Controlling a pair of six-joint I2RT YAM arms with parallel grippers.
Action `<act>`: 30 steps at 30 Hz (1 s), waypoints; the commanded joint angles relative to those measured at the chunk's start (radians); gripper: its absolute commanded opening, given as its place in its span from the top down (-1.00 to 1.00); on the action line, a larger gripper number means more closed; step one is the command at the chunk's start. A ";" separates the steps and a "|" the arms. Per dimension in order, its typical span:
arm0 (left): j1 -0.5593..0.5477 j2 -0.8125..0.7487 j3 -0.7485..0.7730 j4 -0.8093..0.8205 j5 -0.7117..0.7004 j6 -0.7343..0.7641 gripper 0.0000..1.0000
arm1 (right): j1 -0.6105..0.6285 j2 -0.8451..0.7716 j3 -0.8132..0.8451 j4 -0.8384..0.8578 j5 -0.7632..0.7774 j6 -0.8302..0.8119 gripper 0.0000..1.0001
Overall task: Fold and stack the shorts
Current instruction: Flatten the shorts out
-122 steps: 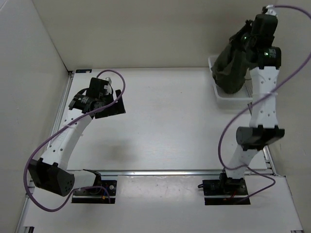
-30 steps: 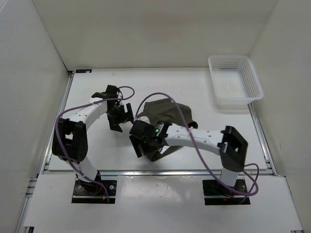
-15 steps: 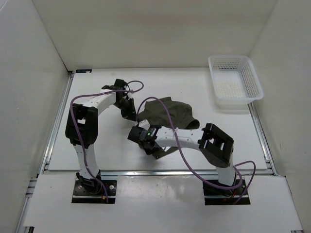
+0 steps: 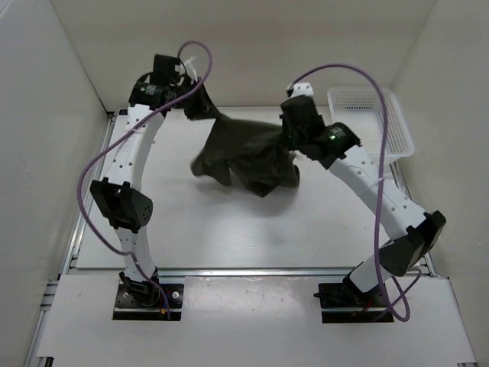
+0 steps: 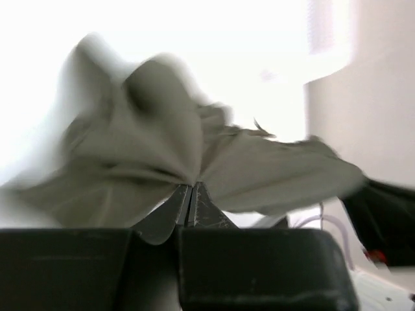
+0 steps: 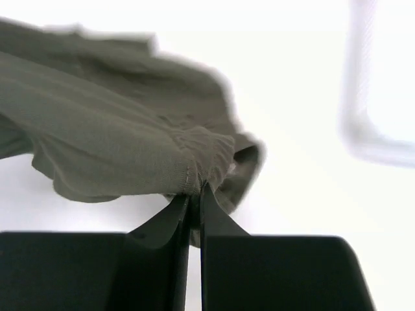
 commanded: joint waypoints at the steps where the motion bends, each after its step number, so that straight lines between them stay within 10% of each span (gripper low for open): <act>1: 0.035 -0.074 0.183 -0.058 -0.013 -0.003 0.79 | -0.035 -0.044 0.155 -0.044 0.060 -0.168 1.00; 12: 0.039 -0.331 -0.098 -0.038 -0.088 -0.013 0.79 | -0.084 -0.325 -0.124 0.039 0.124 -0.111 1.00; 15: 0.039 -0.227 -0.048 -0.044 -0.088 0.013 -0.17 | -0.140 -0.223 -0.178 0.120 0.063 -0.140 1.00; 17: 0.050 -0.080 0.087 -0.126 -0.088 0.056 -0.69 | -0.234 -0.120 -0.103 0.061 -0.089 -0.108 0.03; 20: 0.050 -0.073 0.080 -0.224 -0.128 0.072 -0.72 | -0.290 0.034 -0.026 -0.120 -0.135 -0.013 -0.50; 24: 0.050 -0.300 -0.220 -0.122 -0.171 0.072 -0.55 | -0.310 -0.088 -0.205 -0.081 -0.174 0.057 -0.70; 25: 0.050 -0.347 -0.292 -0.109 -0.171 0.072 -0.07 | -0.325 -0.116 -0.237 -0.072 -0.190 0.093 -0.70; 28: 0.021 -0.516 -0.588 -0.055 -0.147 0.029 0.62 | -0.336 -0.226 -0.360 -0.072 -0.247 0.157 -0.43; 30: -0.040 -0.611 -0.786 -0.021 -0.109 -0.012 0.79 | -0.345 -0.299 -0.415 -0.062 -0.279 0.185 0.10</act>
